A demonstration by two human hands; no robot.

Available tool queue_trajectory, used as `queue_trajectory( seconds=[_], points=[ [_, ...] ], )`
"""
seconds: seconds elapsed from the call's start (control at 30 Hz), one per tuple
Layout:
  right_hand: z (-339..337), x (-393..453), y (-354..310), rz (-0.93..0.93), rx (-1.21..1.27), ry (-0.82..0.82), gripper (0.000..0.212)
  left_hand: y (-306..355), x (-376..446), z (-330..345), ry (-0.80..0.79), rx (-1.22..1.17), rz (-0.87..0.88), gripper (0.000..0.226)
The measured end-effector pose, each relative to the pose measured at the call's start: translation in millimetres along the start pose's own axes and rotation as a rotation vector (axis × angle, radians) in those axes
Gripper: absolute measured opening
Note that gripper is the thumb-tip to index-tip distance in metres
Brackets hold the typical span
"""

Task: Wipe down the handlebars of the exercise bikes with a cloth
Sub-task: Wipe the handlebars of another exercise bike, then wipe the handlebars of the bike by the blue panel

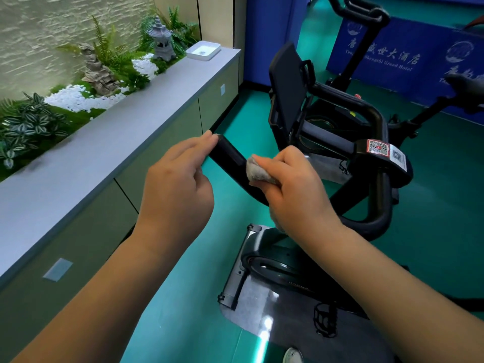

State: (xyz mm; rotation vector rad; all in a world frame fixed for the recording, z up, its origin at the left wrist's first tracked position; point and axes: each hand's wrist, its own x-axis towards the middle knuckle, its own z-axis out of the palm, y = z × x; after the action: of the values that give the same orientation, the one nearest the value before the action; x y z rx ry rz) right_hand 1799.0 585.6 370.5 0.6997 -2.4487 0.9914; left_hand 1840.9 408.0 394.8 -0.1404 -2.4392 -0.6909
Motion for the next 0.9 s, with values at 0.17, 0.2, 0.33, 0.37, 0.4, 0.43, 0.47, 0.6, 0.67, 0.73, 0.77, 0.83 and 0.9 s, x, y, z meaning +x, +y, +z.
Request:
queue_trajectory(
  seconds=[0.17, 0.2, 0.33, 0.37, 0.4, 0.43, 0.47, 0.6, 0.67, 0.73, 0.77, 0.83, 0.9],
  points=[
    [-22.7, -20.6, 5.6, -0.003, -0.095, -0.119, 0.035, -0.4, -8.2, 3.0, -0.06, 0.006, -0.017, 0.061],
    [-24.5, -24.5, 4.8, -0.012, -0.098, -0.129, 0.038, -0.5, -11.0, 4.2, -0.084, 0.016, -0.009, 0.063],
    [-17.4, -42.9, -2.5, -0.092, -0.072, -0.149, 0.04, -3.6, -26.3, 5.3, -0.127, 0.102, 0.034, 0.065],
    [-12.9, -46.9, -4.1, -0.107, -0.053, -0.167, 0.04, -5.2, -31.4, 3.5, -0.127, 0.129, 0.036, 0.063],
    [-7.8, -50.4, -4.9, -0.115, -0.031, -0.196, 0.041, -7.1, -37.4, 1.3, -0.131, 0.16, 0.028, 0.061],
    [-2.3, -53.2, -5.1, -0.114, -0.005, -0.231, 0.043, -9.2, -44.2, -1.2, -0.142, 0.194, 0.012, 0.059],
    [2.0, -55.3, -5.3, -0.103, 0.028, -0.267, 0.045, -11.5, -51.8, -3.6, -0.153, 0.234, -0.008, 0.057],
    [11.7, -61.3, -3.1, -0.047, 0.228, -0.368, 0.035, -19.9, -95.8, -8.3, -0.208, 0.418, -0.12, 0.054],
    [15.2, -63.9, 0.2, -0.053, 0.258, -0.421, 0.025, -17.5, -123.4, -8.4, -0.243, 0.49, -0.207, 0.057],
    [18.6, -69.1, 4.0, -0.089, 0.258, -0.468, 0.021, -8.6, -152.5, -7.6, -0.262, 0.545, -0.294, 0.061],
    [20.5, -72.7, 5.5, -0.115, 0.261, -0.494, 0.02, -2.4, -167.0, -7.2, -0.259, 0.57, -0.34, 0.062],
    [22.2, -81.6, 6.2, -0.167, 0.272, -0.556, 0.017, 12.4, -196.4, -6.4, -0.262, 0.606, -0.451, 0.064],
    [24.2, -91.7, 4.8, -0.224, 0.304, -0.611, 0.015, 27.3, -226.9, -6.3, -0.275, 0.644, -0.567, 0.065]
  ],
)
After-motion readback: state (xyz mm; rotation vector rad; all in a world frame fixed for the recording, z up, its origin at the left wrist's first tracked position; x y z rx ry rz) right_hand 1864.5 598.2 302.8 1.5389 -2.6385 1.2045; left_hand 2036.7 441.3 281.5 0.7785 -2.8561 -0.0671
